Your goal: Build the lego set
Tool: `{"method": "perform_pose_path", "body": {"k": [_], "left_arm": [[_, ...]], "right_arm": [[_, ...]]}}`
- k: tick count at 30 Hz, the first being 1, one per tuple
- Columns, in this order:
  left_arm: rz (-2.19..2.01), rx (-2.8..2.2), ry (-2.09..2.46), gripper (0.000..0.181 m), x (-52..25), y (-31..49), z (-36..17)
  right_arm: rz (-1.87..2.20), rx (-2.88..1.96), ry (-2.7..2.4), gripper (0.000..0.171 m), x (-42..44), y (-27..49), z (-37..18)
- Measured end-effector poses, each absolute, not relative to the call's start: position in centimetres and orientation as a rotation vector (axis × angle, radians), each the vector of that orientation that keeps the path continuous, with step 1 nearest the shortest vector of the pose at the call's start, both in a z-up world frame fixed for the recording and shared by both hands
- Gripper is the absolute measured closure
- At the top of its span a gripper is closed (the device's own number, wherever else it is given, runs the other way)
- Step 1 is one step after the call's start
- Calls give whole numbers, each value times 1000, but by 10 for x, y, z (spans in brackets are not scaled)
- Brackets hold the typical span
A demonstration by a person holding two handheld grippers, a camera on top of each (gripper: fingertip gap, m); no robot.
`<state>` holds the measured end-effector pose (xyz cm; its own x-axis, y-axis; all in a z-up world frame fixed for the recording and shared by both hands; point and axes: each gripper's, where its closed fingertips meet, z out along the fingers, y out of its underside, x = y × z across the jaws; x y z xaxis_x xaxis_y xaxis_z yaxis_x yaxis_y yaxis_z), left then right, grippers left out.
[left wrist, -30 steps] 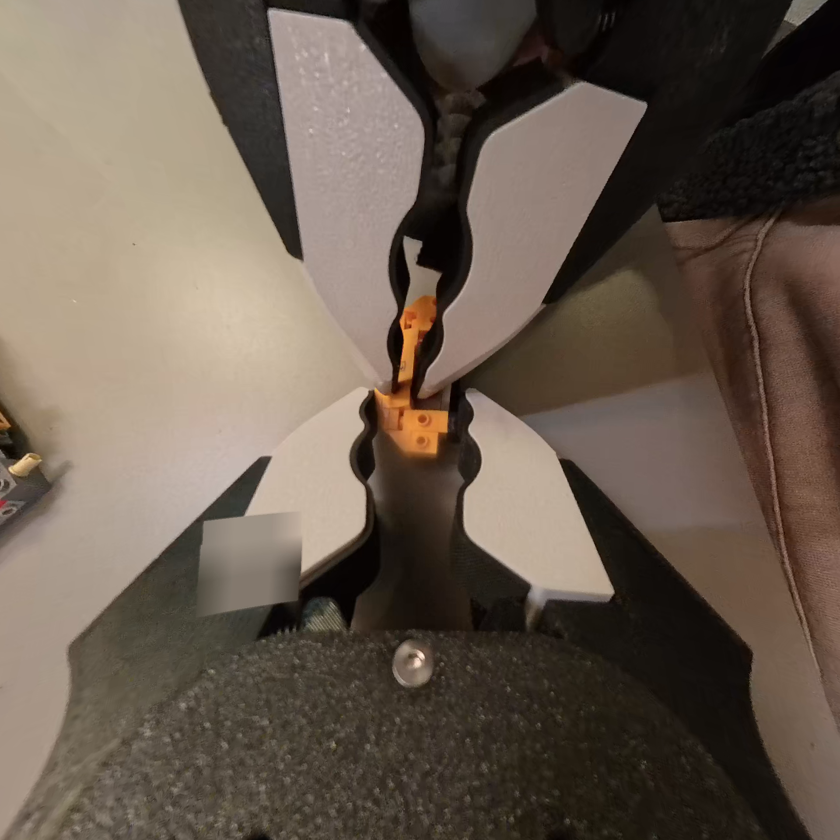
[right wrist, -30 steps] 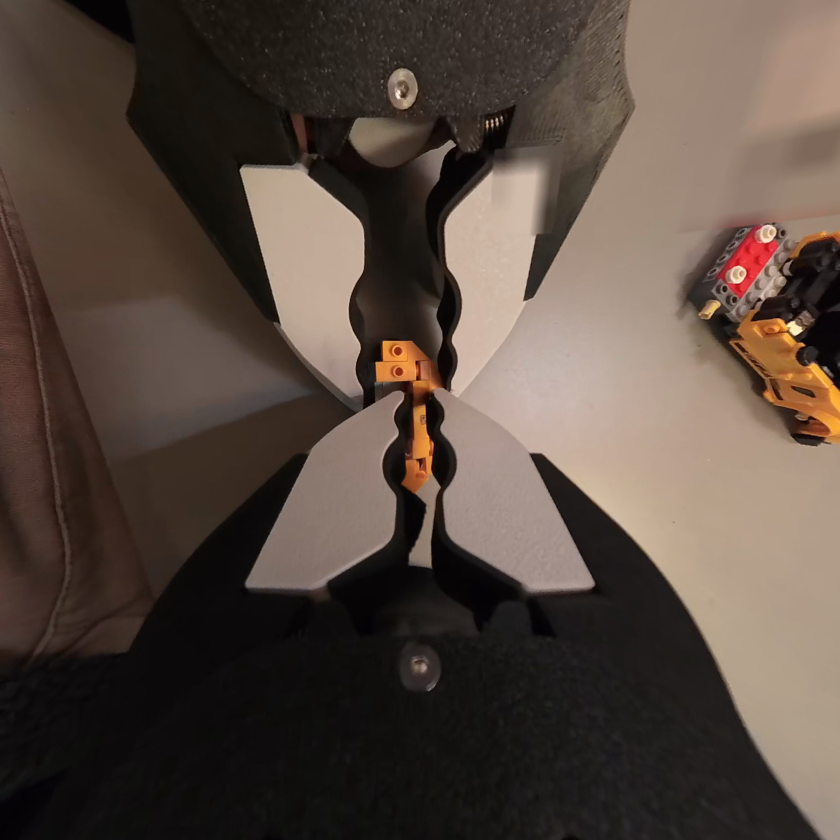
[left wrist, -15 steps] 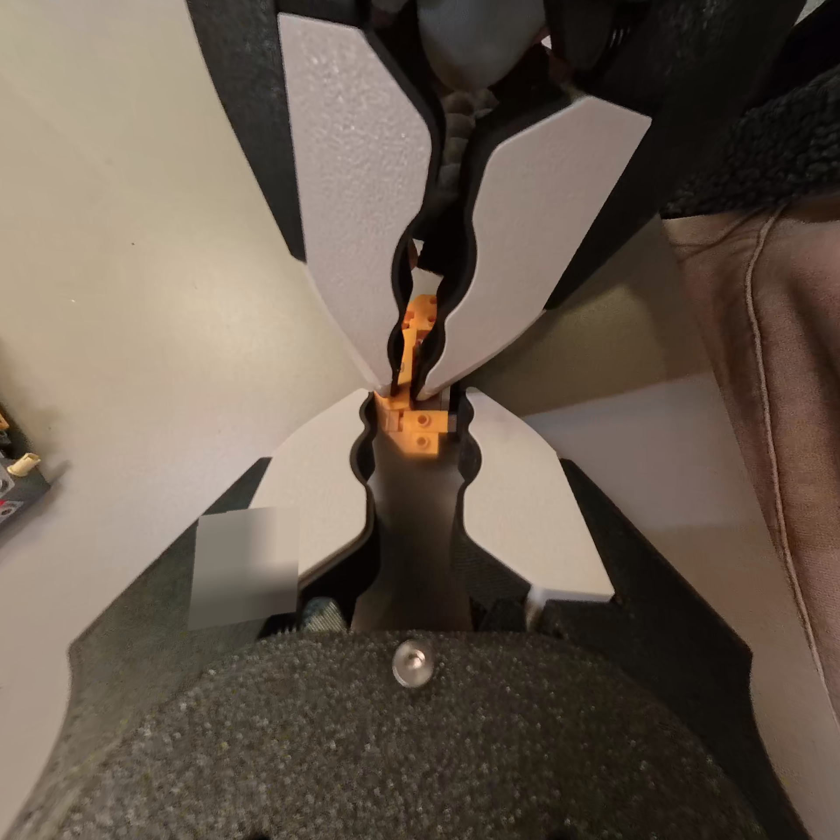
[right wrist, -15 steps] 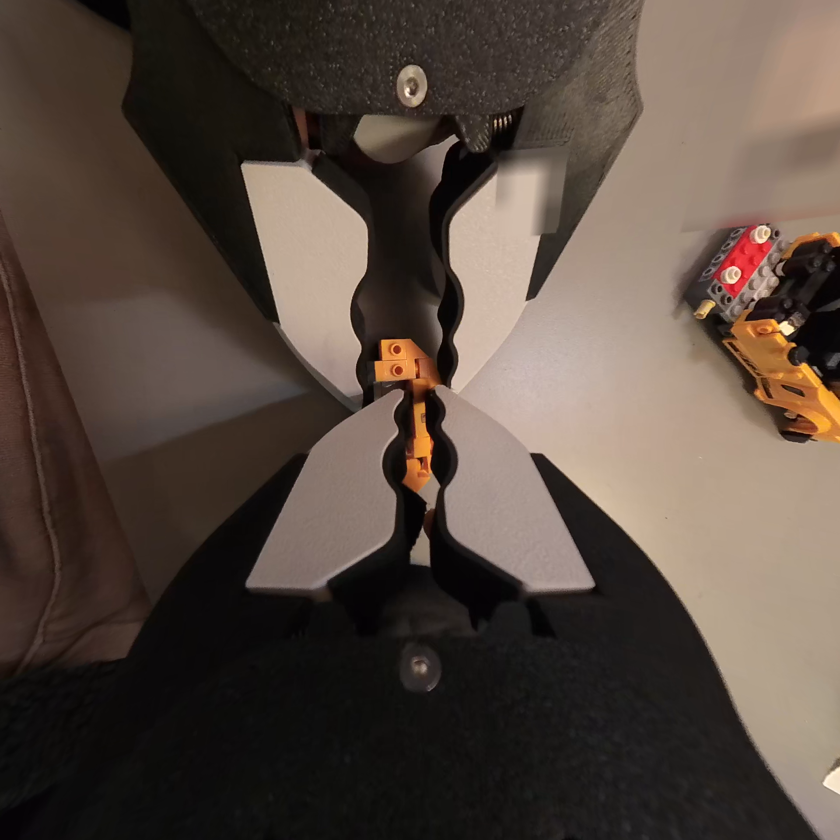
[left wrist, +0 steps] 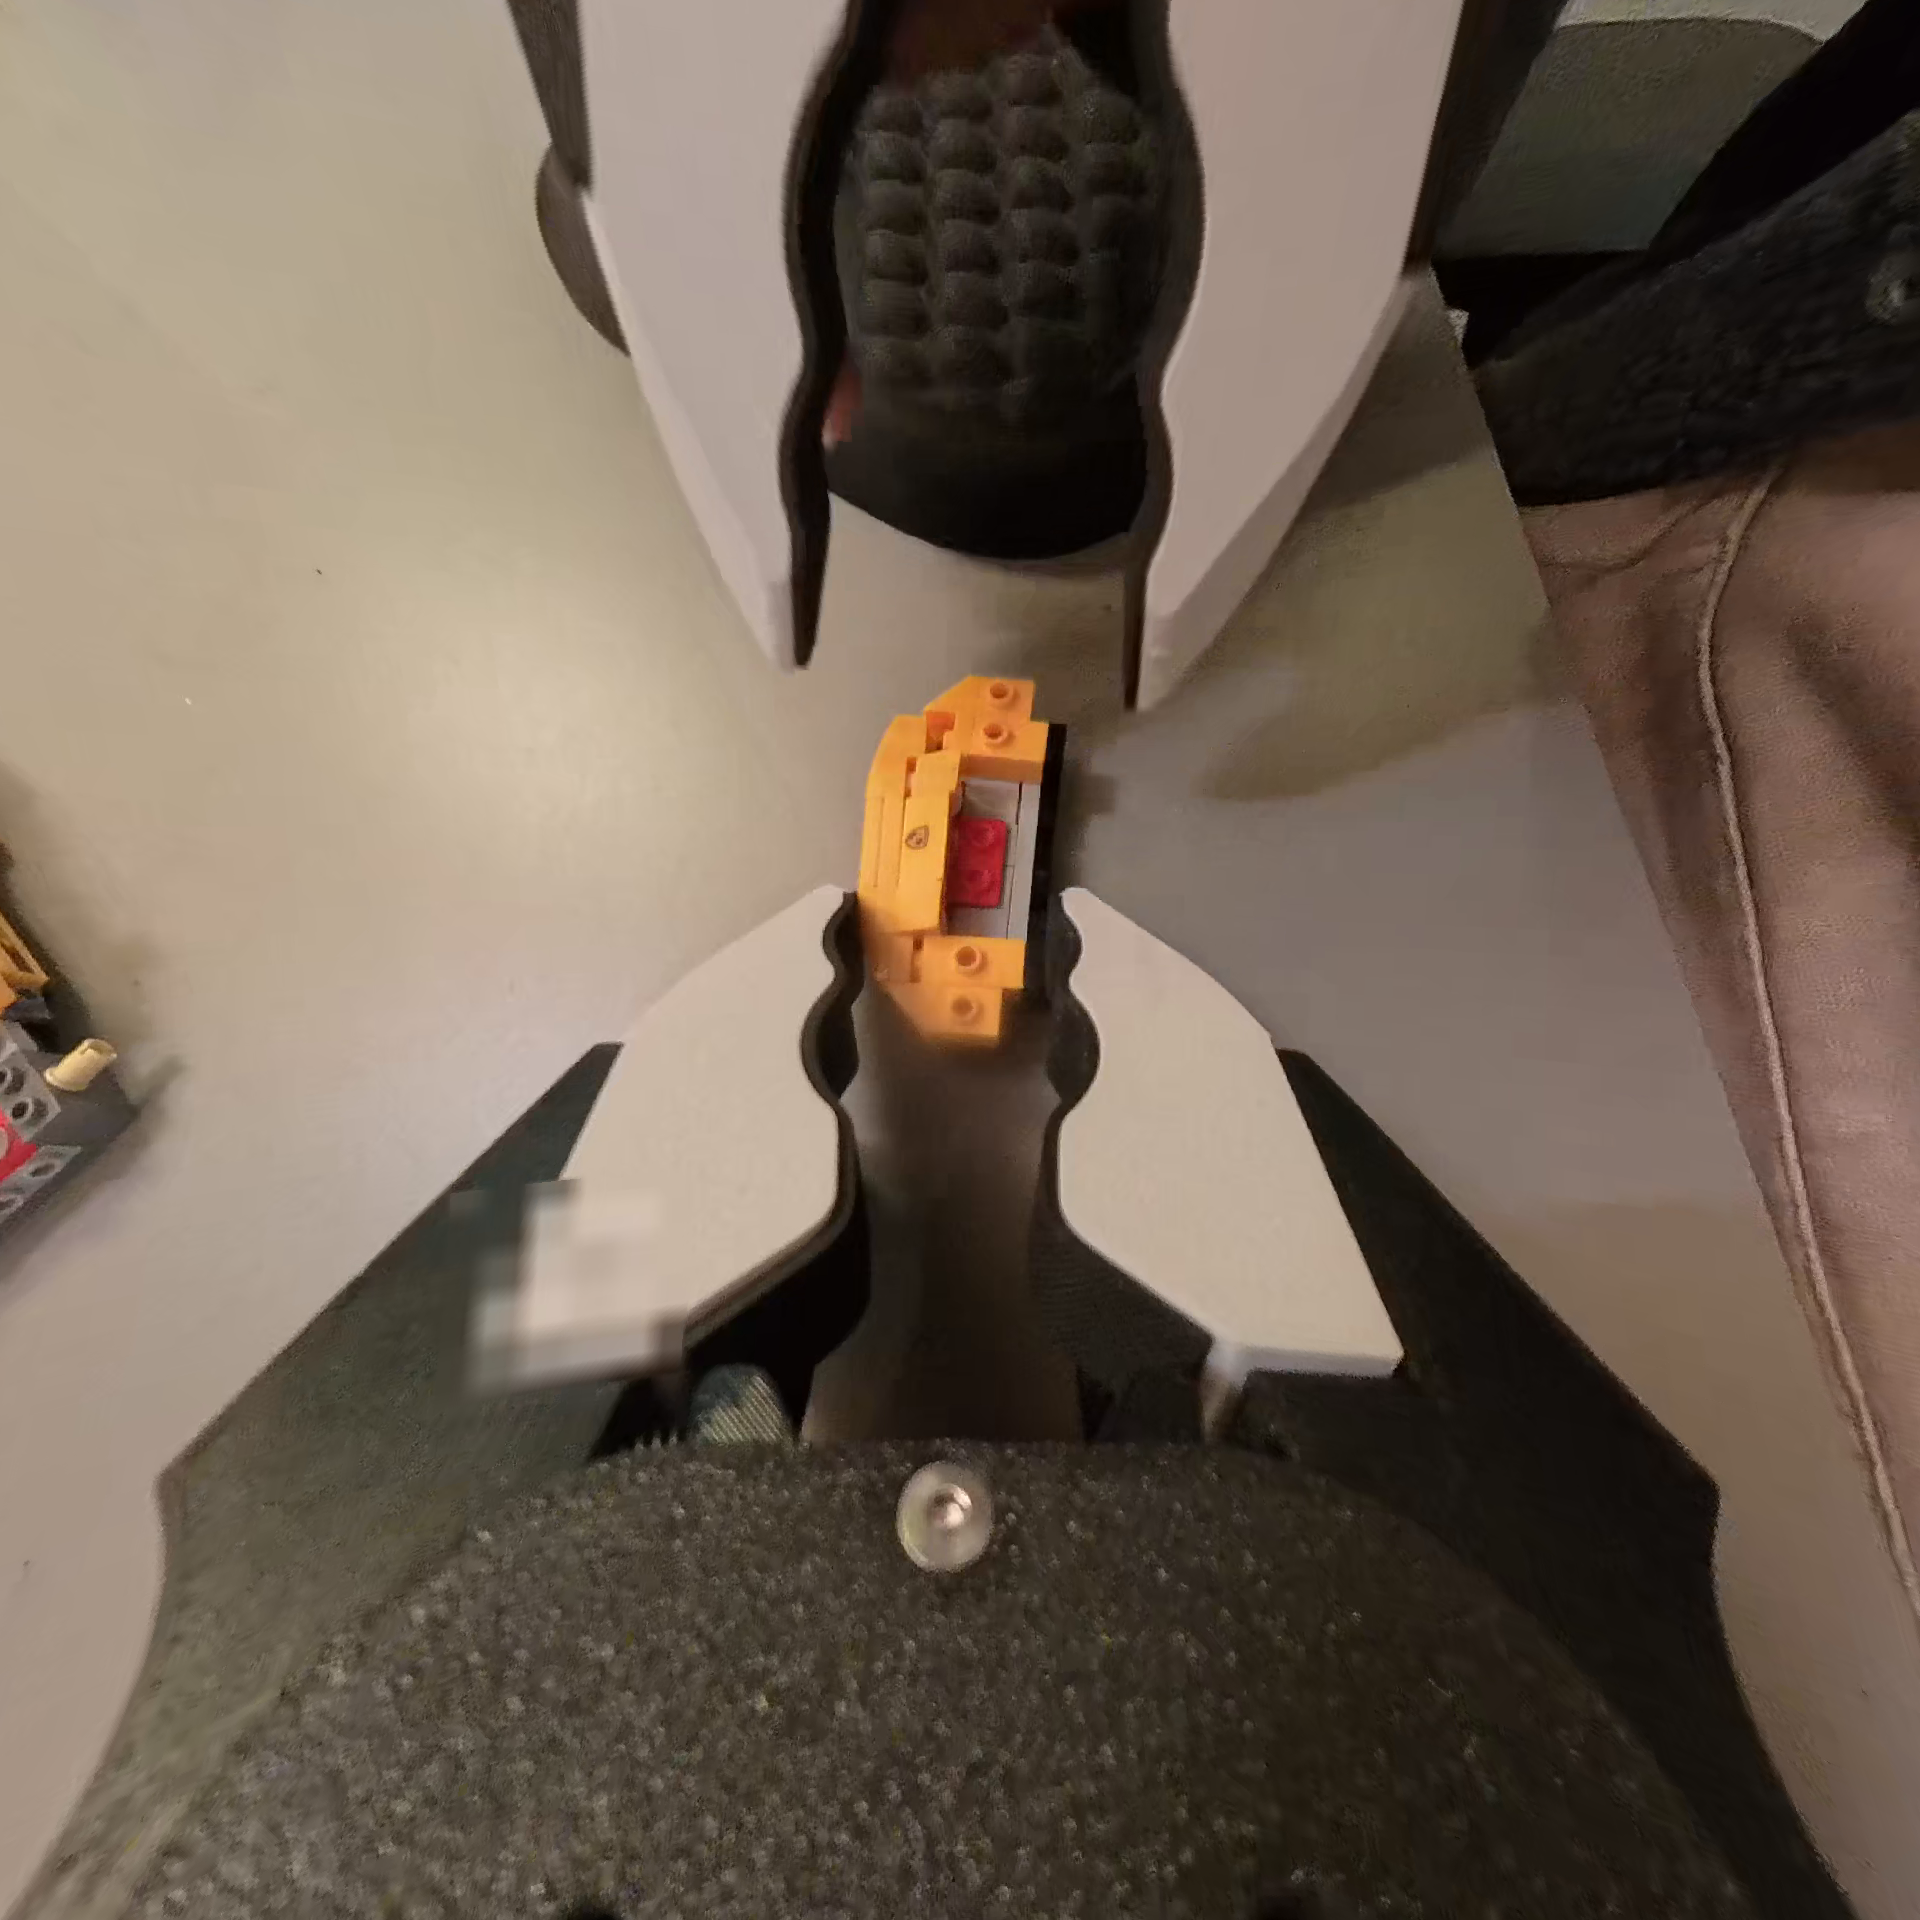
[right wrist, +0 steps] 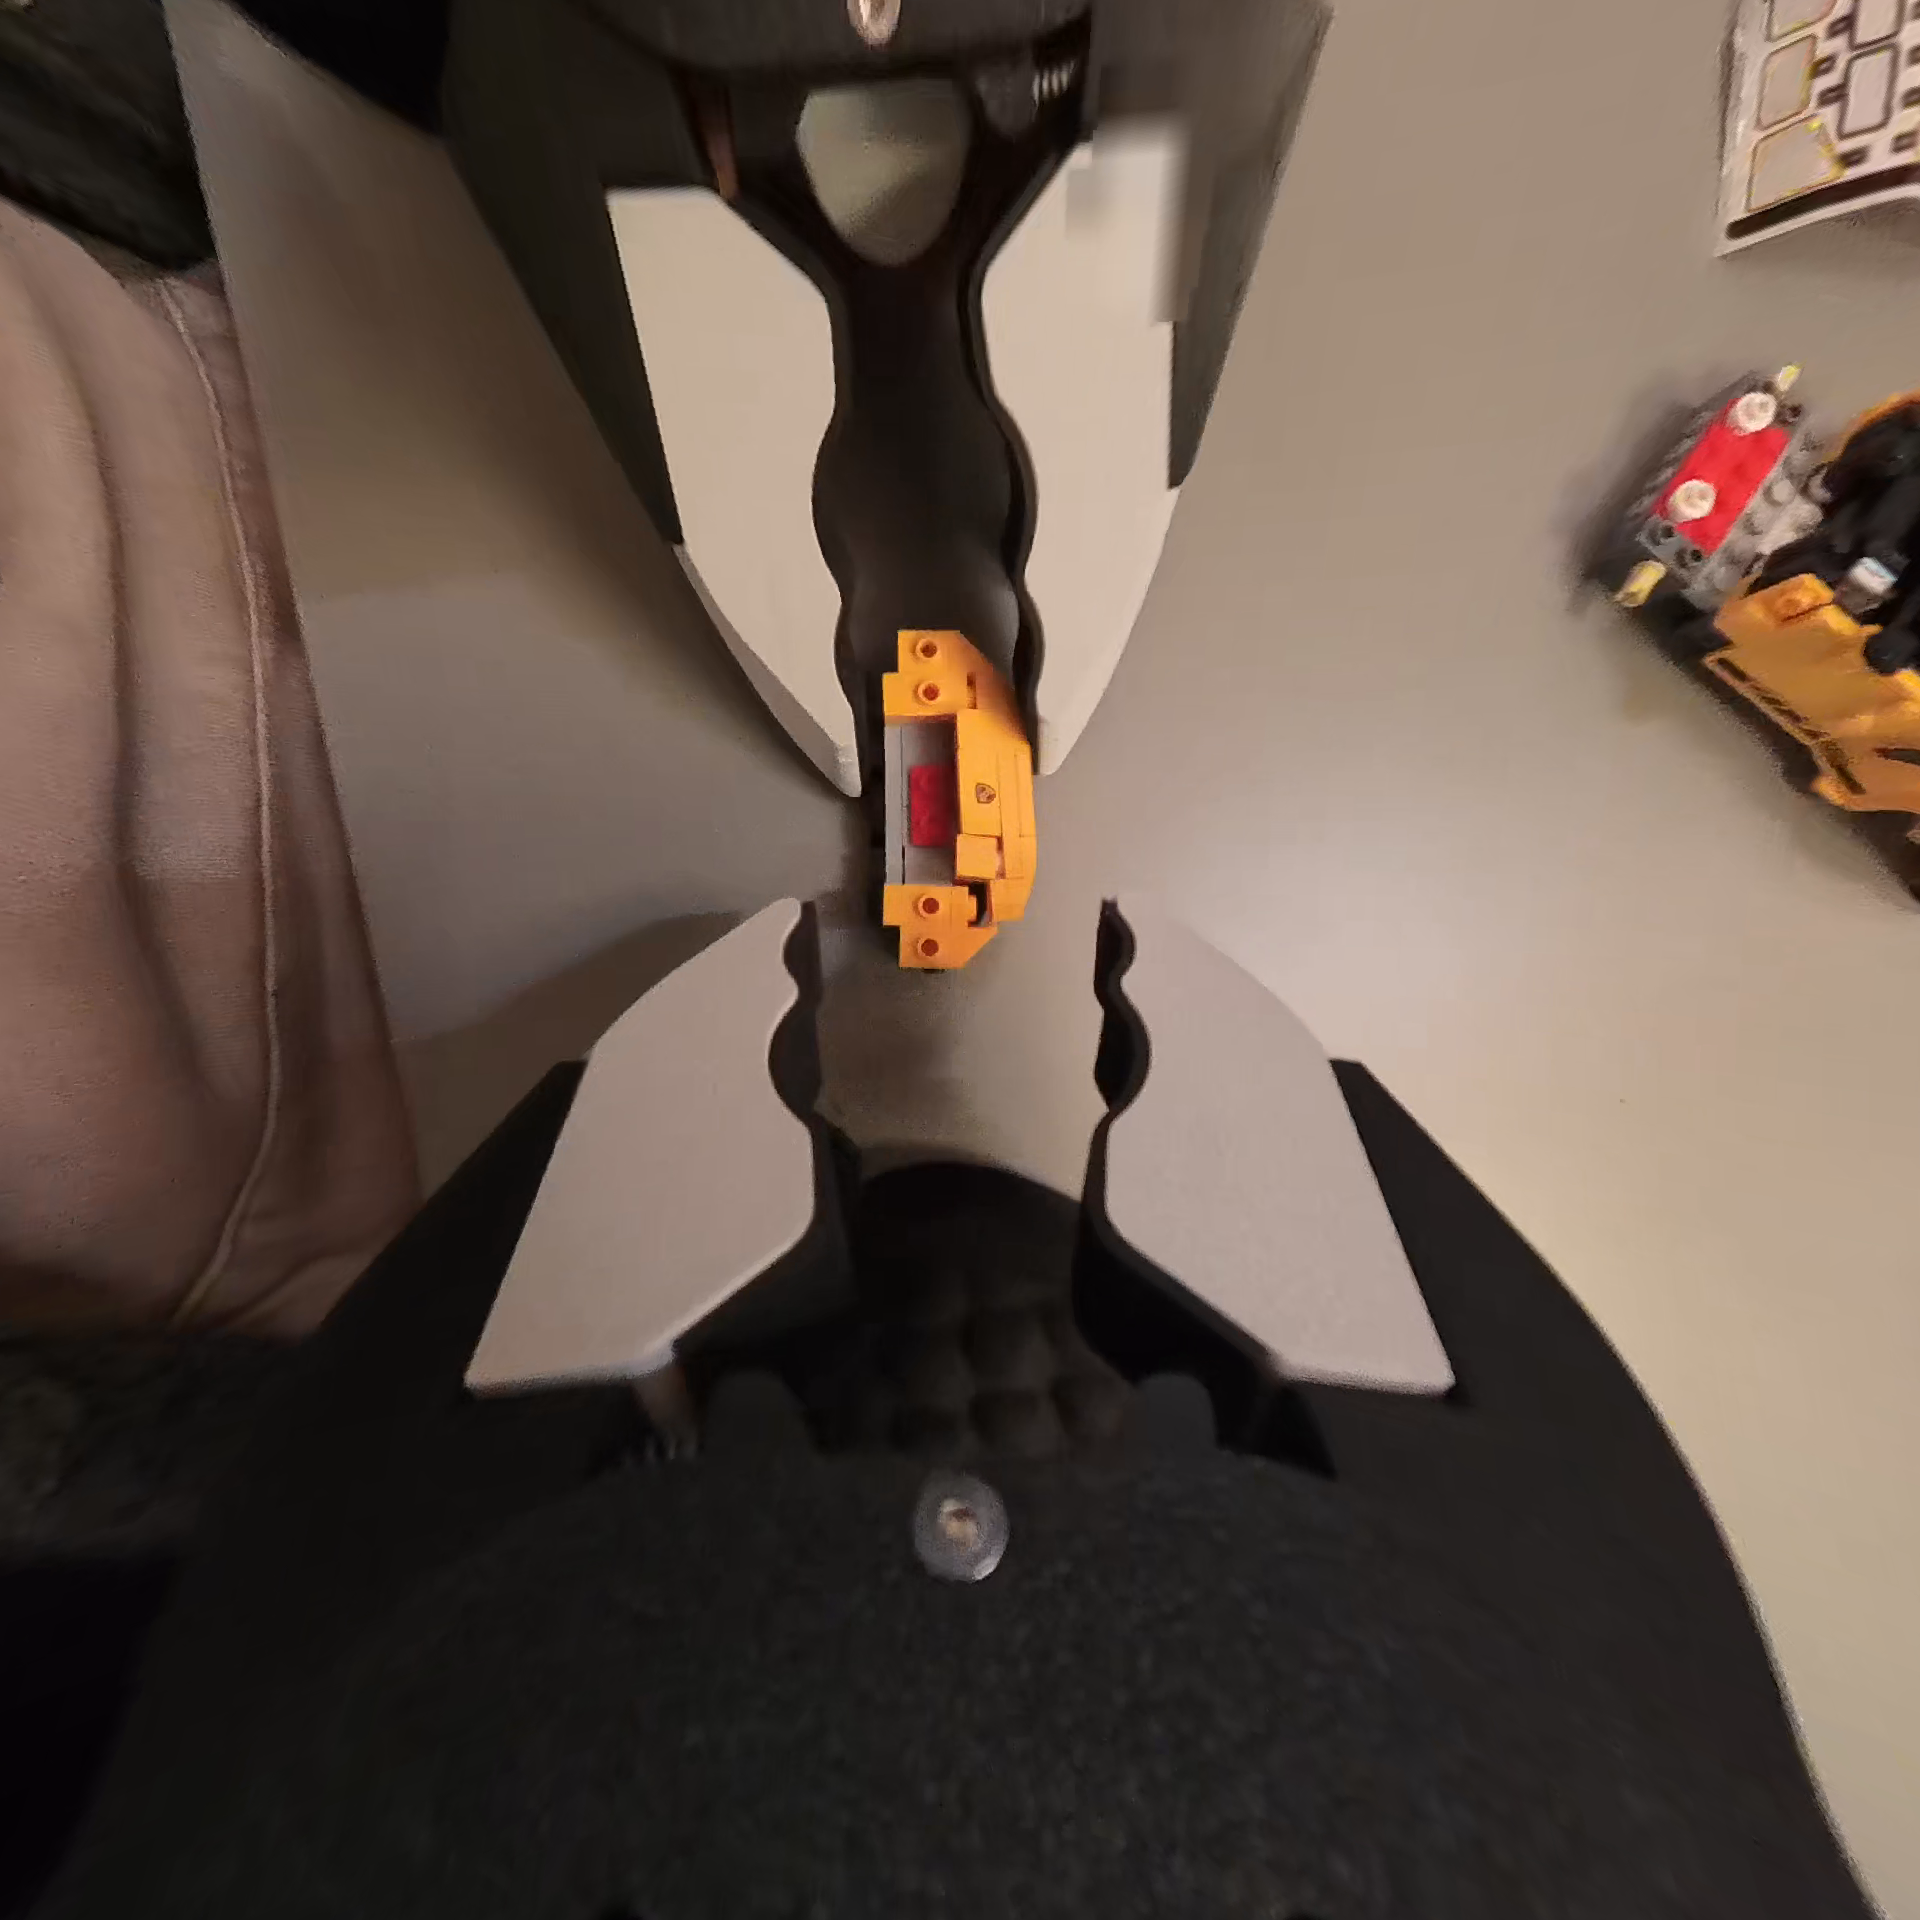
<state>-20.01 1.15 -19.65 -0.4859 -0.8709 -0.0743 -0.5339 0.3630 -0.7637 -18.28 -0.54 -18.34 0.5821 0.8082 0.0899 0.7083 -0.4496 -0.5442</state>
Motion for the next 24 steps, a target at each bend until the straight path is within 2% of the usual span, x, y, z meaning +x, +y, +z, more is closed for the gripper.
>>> {"method": "perform_pose_path", "body": {"k": [5,8,24], "left_arm": [[-935,-1196,2155,148,-201,15,-194],[-930,-1190,2156,148,-201,16,-194],[-956,-1223,2164,148,-203,12,-197]], "right_arm": [[261,-2248,-1254,120,-191,-2,-207],[264,-2214,-1255,134,-194,2,-207],[379,-2257,-1208,138,-196,3,-208]]}}
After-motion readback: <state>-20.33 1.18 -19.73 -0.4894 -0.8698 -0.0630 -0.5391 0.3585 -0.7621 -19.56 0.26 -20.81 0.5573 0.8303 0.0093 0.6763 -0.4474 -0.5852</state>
